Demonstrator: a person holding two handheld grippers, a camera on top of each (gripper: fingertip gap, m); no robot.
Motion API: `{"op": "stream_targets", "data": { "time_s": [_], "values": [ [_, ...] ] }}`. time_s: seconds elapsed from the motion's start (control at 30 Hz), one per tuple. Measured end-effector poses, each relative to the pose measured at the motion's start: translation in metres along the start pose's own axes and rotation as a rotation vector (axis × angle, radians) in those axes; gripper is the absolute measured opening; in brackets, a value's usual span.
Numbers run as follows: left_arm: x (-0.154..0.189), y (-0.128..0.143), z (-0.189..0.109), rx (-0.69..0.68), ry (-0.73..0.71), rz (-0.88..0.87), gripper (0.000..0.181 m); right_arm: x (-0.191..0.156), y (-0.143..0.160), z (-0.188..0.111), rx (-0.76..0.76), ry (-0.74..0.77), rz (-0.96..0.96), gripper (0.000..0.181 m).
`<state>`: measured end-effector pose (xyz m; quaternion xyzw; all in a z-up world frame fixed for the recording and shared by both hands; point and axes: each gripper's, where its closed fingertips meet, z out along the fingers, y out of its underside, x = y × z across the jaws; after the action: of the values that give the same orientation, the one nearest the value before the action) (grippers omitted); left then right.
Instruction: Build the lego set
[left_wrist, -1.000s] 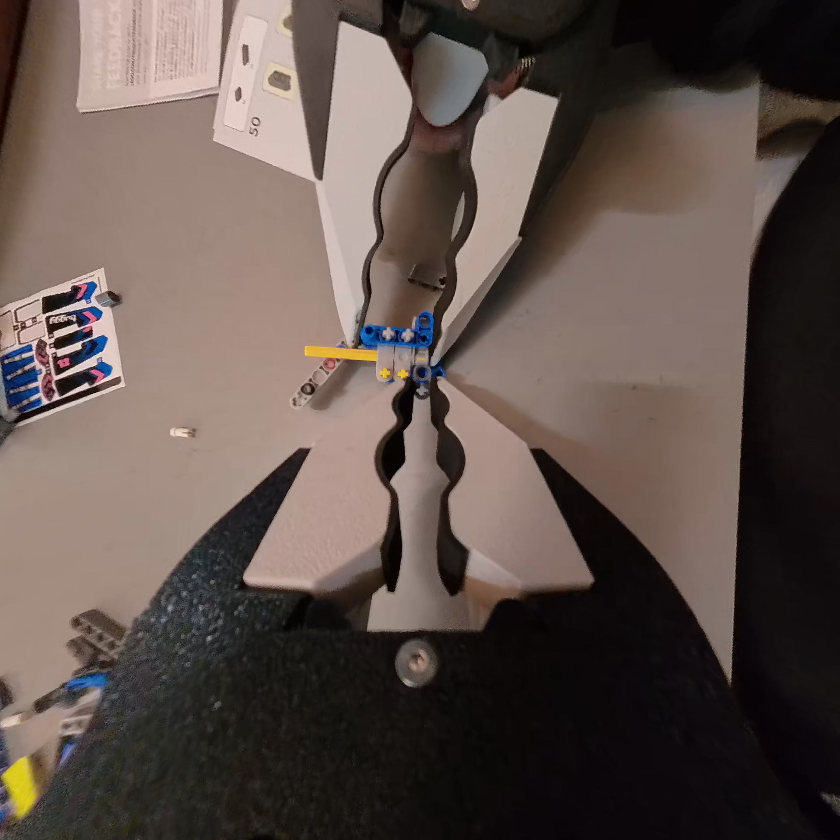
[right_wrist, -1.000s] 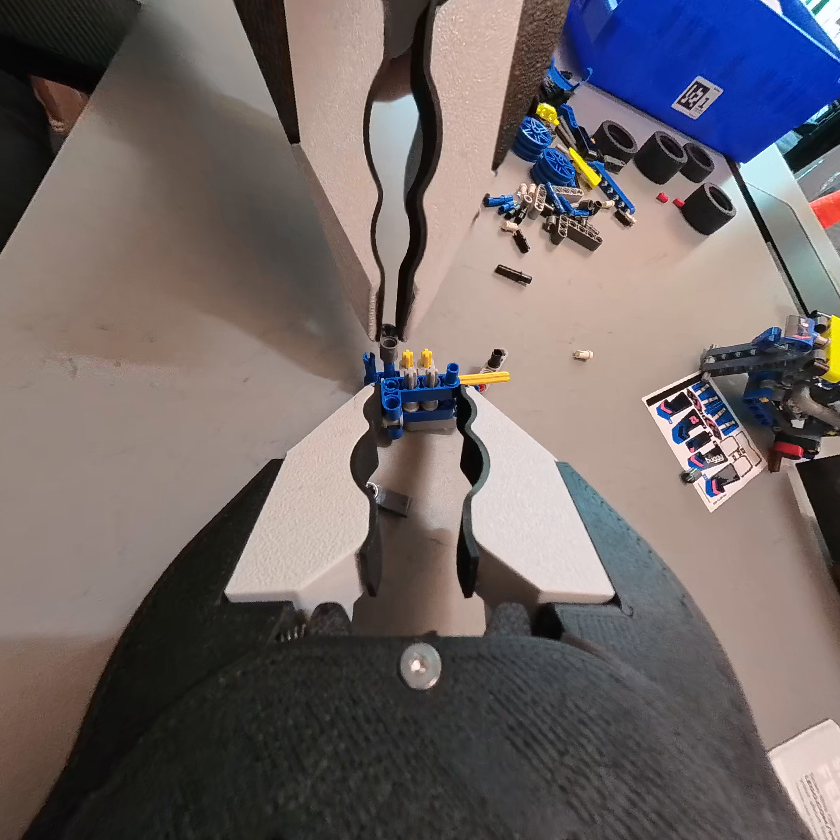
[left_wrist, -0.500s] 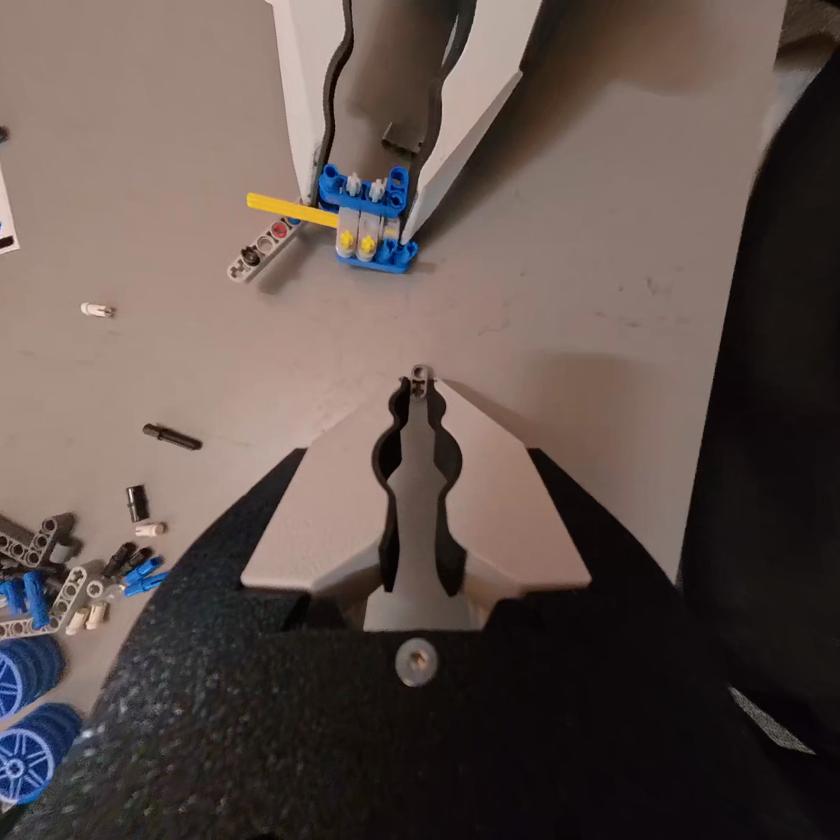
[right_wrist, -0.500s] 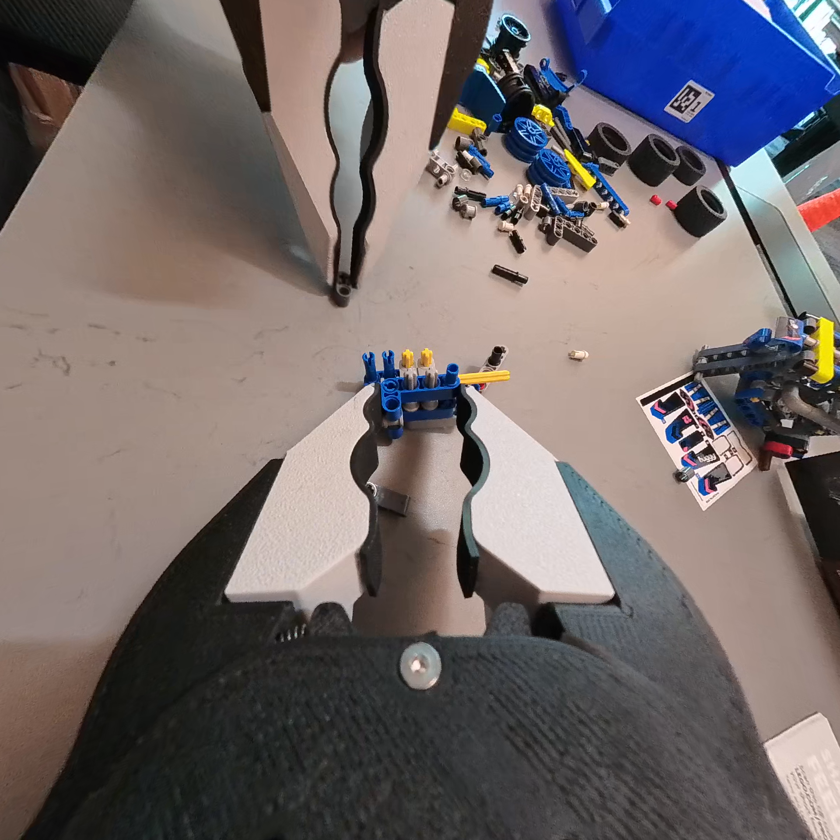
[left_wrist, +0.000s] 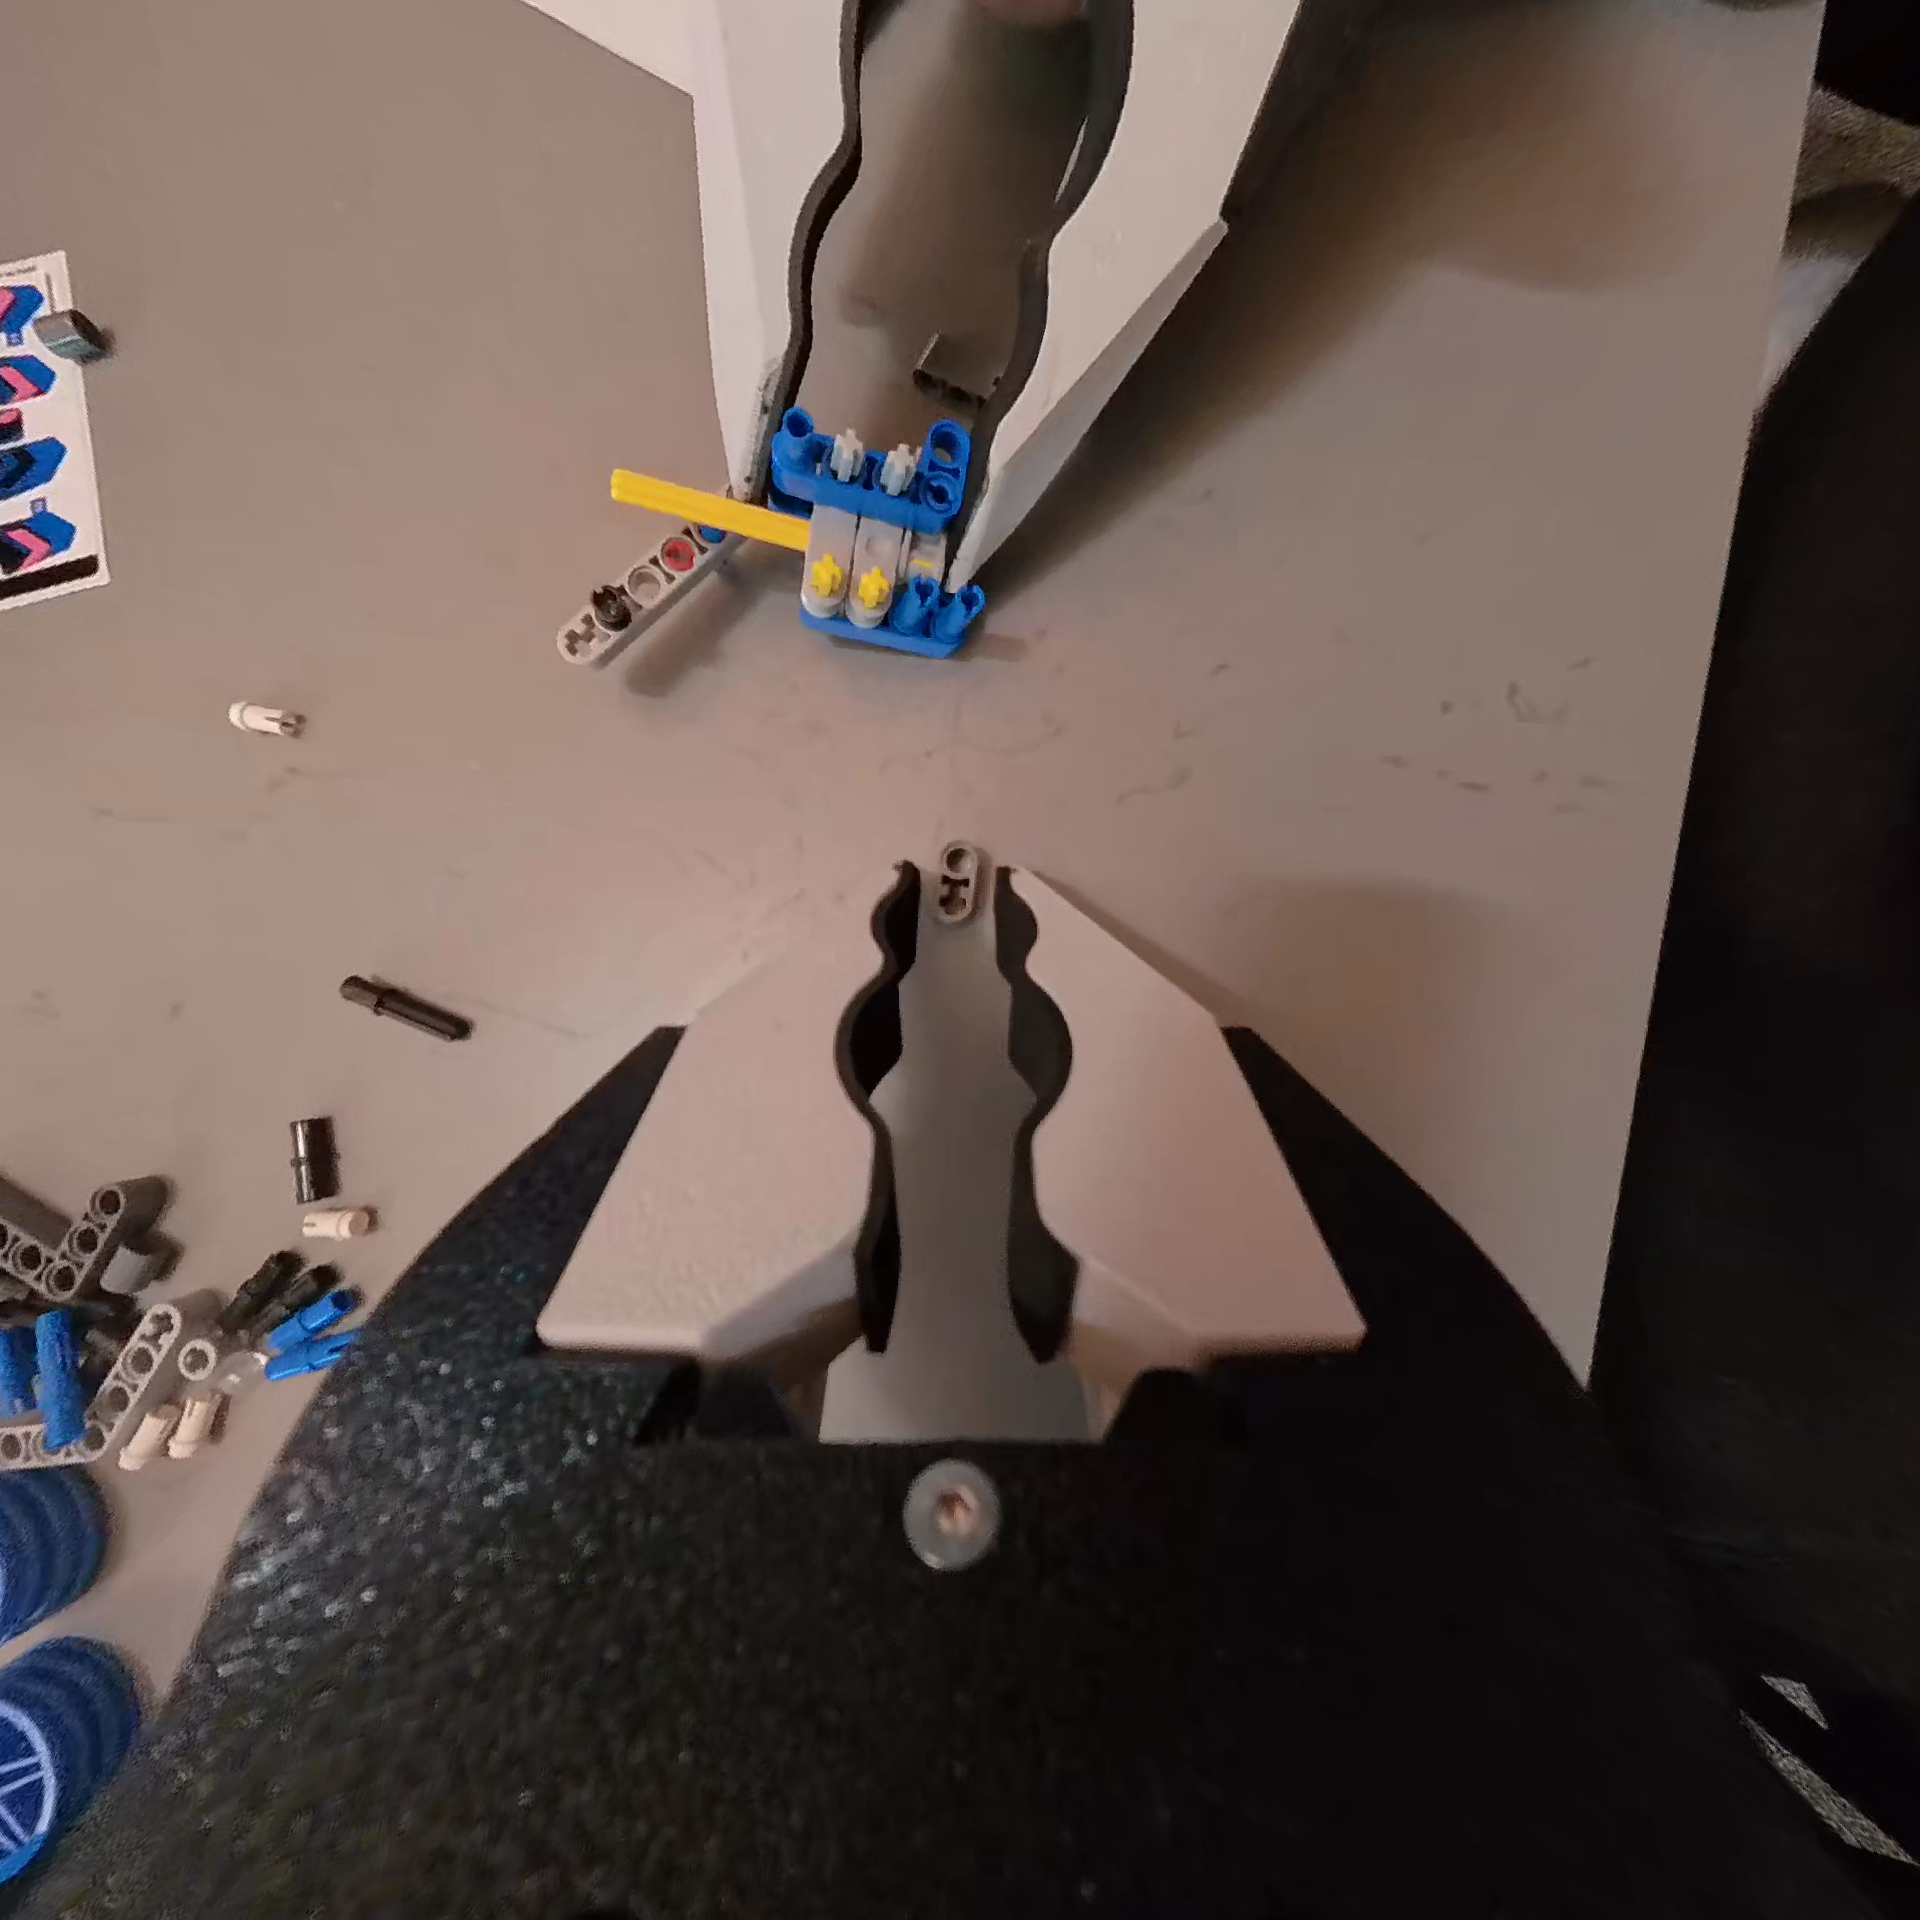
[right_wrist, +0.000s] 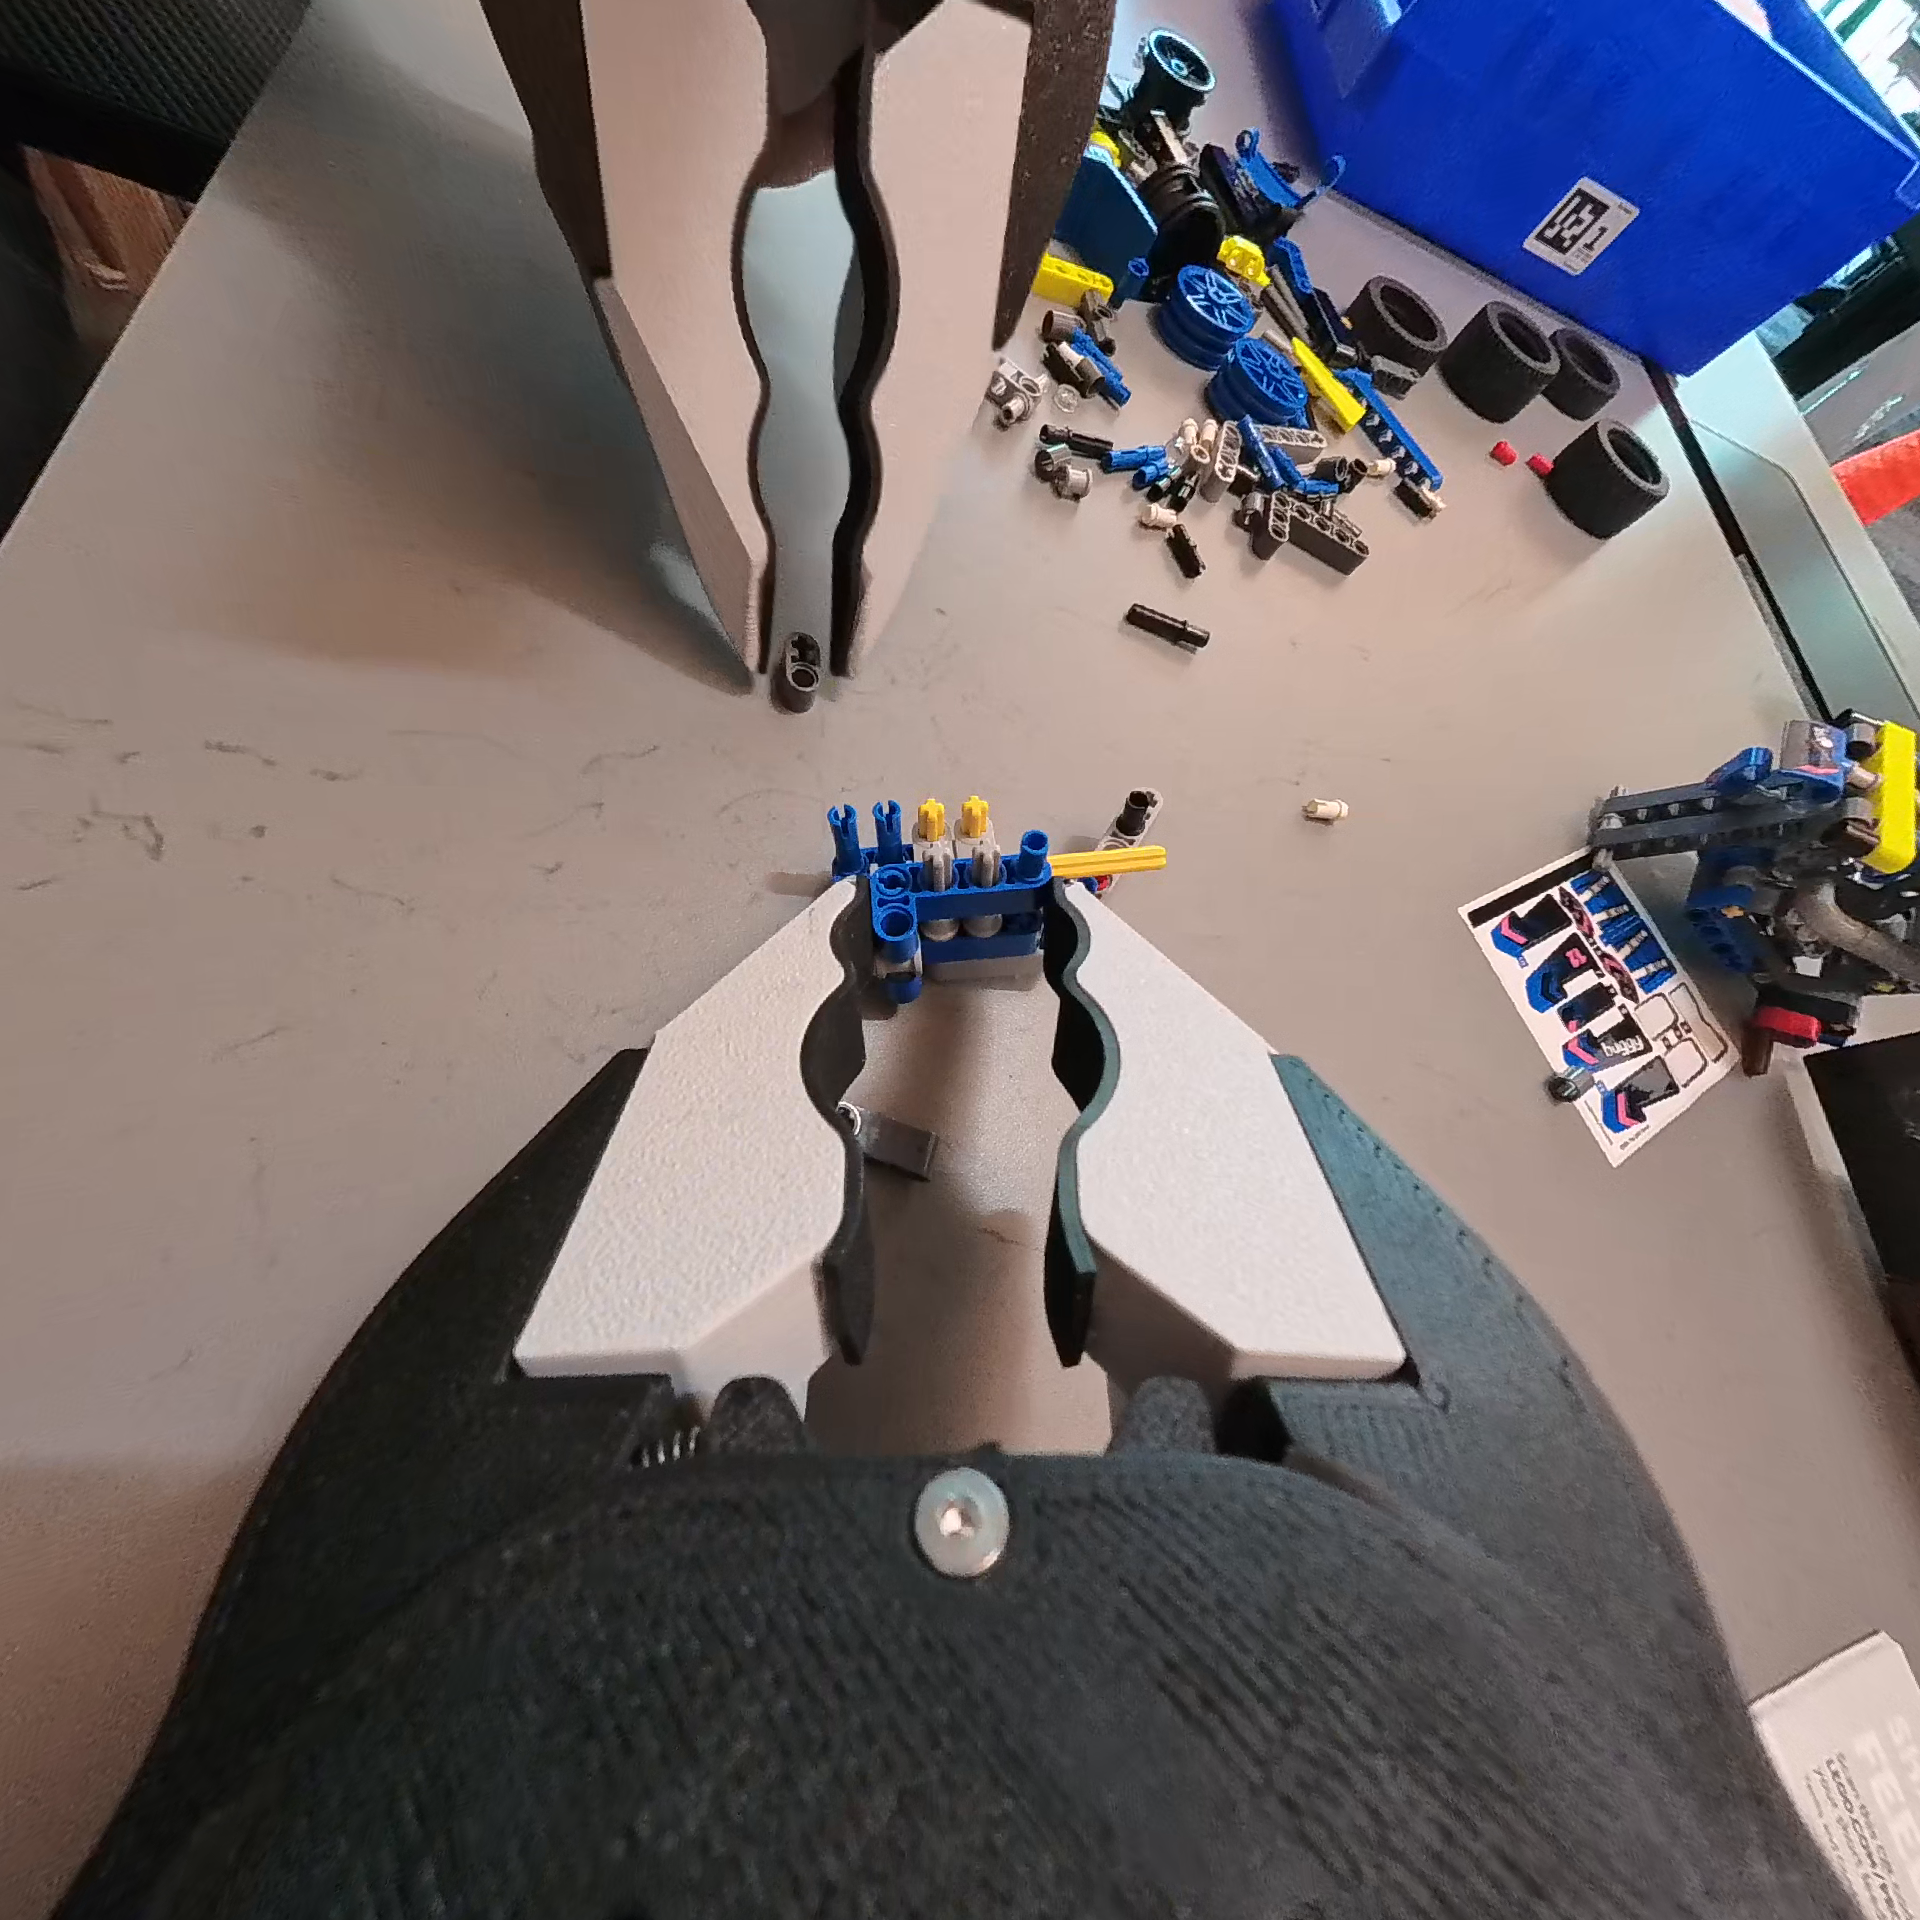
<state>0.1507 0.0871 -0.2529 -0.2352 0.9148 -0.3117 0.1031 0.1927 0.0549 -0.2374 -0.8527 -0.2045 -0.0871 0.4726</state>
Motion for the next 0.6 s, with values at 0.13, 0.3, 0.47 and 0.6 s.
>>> {"op": "stream_targets", "data": {
  "time_s": [0.13, 0.3, 0.47, 0.6],
  "values": [
    [-0.002, -0.003, -0.008, 0.025, -0.012, 0.006, 0.014, 0.000, 0.000, 0.000, 0.000, -0.001, 0.001, 0.031],
    [-0.003, -0.005, -0.013, 0.035, -0.019, 0.025, 0.014, 0.000, 0.000, 0.000, 0.000, 0.002, -0.002, 0.031],
    [-0.001, -0.005, -0.009, 0.020, 0.004, 0.066, 0.012, 0.000, 0.000, 0.000, 0.000, 0.001, -0.002, 0.031],
    [-0.002, -0.002, -0.005, 0.005, 0.027, 0.054, 0.009, 0.000, 0.000, 0.000, 0.001, -0.001, -0.004, 0.031]
  ]
}}
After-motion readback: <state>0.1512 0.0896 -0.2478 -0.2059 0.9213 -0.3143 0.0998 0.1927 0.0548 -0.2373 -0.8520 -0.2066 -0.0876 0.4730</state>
